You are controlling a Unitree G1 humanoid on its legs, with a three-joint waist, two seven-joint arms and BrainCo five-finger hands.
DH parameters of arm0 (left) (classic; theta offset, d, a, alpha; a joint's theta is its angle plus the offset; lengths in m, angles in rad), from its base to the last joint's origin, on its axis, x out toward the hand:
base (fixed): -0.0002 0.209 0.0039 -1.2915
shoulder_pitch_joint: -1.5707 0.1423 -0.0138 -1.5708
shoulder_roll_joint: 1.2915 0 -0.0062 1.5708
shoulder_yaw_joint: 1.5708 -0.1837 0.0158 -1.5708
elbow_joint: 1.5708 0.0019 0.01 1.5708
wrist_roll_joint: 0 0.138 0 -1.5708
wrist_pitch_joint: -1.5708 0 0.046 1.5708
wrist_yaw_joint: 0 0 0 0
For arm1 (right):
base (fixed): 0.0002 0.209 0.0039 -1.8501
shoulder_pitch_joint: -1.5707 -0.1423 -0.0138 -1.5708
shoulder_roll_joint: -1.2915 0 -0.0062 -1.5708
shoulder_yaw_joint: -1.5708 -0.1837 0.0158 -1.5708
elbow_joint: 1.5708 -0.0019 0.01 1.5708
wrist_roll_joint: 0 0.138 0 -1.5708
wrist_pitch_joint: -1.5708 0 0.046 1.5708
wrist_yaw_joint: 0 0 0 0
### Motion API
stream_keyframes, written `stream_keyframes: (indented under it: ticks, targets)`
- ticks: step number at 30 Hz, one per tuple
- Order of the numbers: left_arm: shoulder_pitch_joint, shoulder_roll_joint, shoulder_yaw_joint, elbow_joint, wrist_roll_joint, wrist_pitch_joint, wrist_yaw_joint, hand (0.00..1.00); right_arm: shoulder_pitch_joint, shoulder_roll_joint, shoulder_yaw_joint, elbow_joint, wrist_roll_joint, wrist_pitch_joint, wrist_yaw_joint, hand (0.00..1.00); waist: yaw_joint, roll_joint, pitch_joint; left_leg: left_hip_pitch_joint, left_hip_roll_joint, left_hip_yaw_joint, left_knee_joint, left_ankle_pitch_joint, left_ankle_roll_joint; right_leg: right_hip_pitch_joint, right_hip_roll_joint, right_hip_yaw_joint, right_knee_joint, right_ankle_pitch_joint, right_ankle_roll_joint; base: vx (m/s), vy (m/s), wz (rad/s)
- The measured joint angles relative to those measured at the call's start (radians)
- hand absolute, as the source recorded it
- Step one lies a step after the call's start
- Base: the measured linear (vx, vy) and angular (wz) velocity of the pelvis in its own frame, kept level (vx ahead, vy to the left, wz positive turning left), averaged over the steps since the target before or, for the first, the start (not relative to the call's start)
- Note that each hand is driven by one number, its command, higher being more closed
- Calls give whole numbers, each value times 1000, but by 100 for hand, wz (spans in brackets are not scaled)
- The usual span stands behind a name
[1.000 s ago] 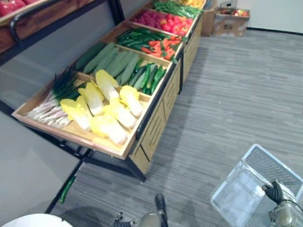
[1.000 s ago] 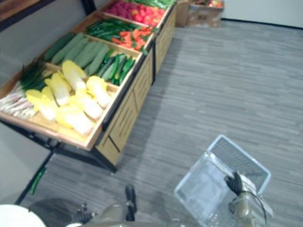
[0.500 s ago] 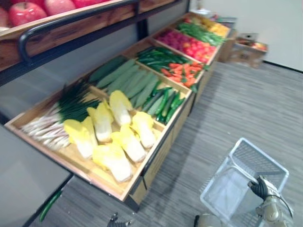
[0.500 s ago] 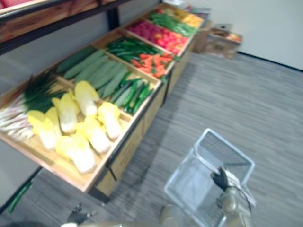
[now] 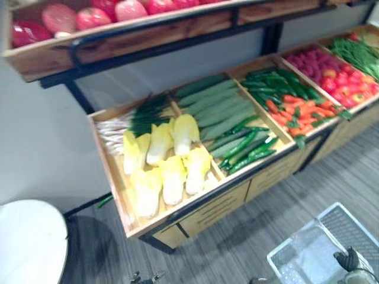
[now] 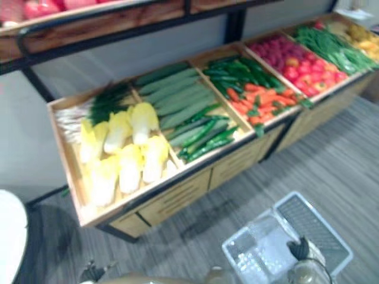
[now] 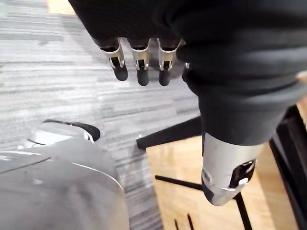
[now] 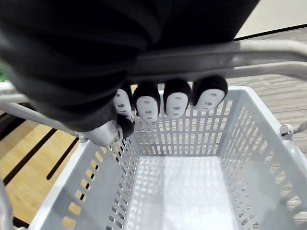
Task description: Pick vegetable in the basket
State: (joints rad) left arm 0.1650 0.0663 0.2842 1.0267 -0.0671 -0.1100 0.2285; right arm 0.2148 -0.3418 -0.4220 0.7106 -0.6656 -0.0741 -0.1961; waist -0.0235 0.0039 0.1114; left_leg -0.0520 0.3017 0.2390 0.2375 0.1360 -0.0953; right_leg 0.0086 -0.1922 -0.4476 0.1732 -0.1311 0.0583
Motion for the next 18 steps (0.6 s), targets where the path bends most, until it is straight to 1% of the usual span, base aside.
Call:
stream_keyframes:
  ticks: [2,3,4,6,7,9,10,11,12,13,15,16,18]
  targets:
    - [8,-6,9,-1,2,8,5,0,14,14,-16,0,7,-1,-6,100,-4,0,0,6,-10,105,6,-23,7,27,1,-45,-23,0,-2,40,-70,79]
    - [6,-12,34,-3,8,11,13,0,25,33,-29,0,8,-1,-8,100,-6,1,0,22,-36,136,-59,-24,6,32,4,-72,-33,0,-2,43,-5,73]
    - [7,-19,52,-15,13,11,31,0,27,43,-32,0,8,-1,-8,100,-3,4,-2,39,-51,134,-116,-19,3,31,10,-79,-33,0,-2,28,24,53]
    - [15,-29,88,-41,14,13,69,0,29,59,-32,0,5,-1,-9,100,-2,7,-3,64,-60,122,-195,-15,-3,27,20,-92,-34,3,2,14,52,23]
    - [21,-39,112,-89,15,13,106,0,33,69,-32,0,5,-1,-16,100,-1,8,-4,74,-69,118,-230,-15,-4,26,20,-99,-35,7,8,-7,88,19]
    - [37,-55,119,-226,39,10,163,0,34,84,-32,3,5,-13,-31,100,0,10,-6,73,-84,106,-255,-15,-4,27,18,-106,-55,30,16,-20,110,16]
    - [57,-67,106,-357,56,2,185,0,35,90,-32,11,6,-26,-39,100,2,9,-6,71,-100,104,-272,-15,-4,31,16,-111,-82,50,26,-26,105,13]
    - [61,-71,96,-405,76,-1,194,0,35,90,-37,12,6,-26,-42,100,2,11,-7,71,-105,103,-280,-15,-4,31,13,-113,-90,57,29,-53,143,13]
    - [72,-71,66,-496,106,-15,203,0,33,90,-42,12,6,-29,-45,100,2,14,-8,71,-115,102,-296,-16,-4,32,10,-114,-104,71,32,-44,106,8]
    - [76,-70,54,-535,122,-22,204,0,33,91,-42,12,6,-29,-45,100,3,16,-9,72,-120,101,-303,-16,-4,31,9,-114,-109,76,36,-57,119,11]
    - [86,-73,18,-624,203,-43,209,0,34,94,-42,12,6,-30,-48,100,4,26,-12,72,-127,85,-308,-40,3,31,6,-113,-117,87,44,-60,86,7]
    - [94,-78,11,-645,213,-44,209,0,34,94,-41,13,6,-30,-48,100,4,30,-15,72,-127,81,-308,-49,2,31,6,-113,-119,89,45,-71,87,1]
    - [130,-108,-11,-742,263,-43,208,0,40,97,-41,15,4,-37,-48,100,3,35,-19,73,-135,80,-303,-66,1,30,1,-93,-125,89,50,-62,62,-1]
